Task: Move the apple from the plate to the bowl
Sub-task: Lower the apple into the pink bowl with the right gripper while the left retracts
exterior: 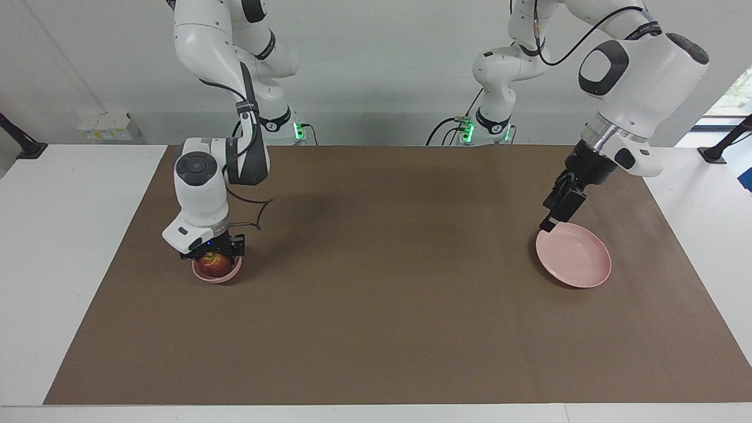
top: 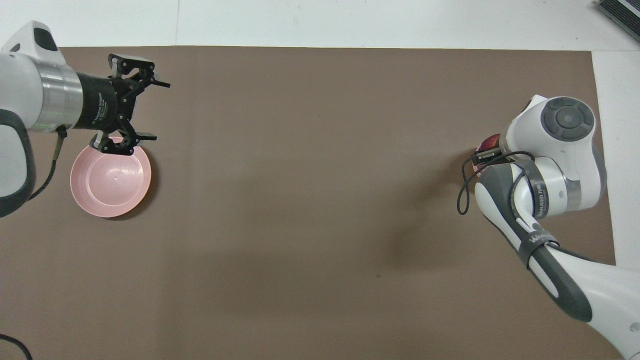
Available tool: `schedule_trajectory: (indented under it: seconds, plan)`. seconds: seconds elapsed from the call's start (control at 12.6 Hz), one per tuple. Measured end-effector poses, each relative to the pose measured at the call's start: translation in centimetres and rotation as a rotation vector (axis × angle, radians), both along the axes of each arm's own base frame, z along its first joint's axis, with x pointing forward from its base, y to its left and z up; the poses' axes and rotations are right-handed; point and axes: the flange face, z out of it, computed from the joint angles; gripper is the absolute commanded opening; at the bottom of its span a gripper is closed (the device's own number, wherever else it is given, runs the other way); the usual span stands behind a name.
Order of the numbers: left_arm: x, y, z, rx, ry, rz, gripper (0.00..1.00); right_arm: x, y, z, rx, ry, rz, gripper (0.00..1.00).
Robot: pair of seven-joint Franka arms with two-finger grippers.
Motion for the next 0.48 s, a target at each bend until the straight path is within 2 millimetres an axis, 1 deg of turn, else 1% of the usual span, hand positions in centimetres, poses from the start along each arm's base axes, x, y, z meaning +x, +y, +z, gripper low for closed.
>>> schedule_trajectory:
  seconds: [0.08, 0.24, 0.48]
  plan:
    - [0.0, 1.3, 0.1, 0.021, -0.015, -0.038, 1.0, -0.1, -0.1, -0.2, 0.0, 0.003, -0.001, 0.46]
    - [-0.2, 3.4, 0.2, 0.075, -0.041, -0.16, 1.0, -0.1, -0.1, -0.5, 0.0, 0.01, -0.002, 0.73]
    - [-0.6, 5.3, 0.3, 0.144, -0.088, -0.399, 1.0, -0.3, -0.3, -1.1, -0.001, 0.02, -0.006, 1.0]
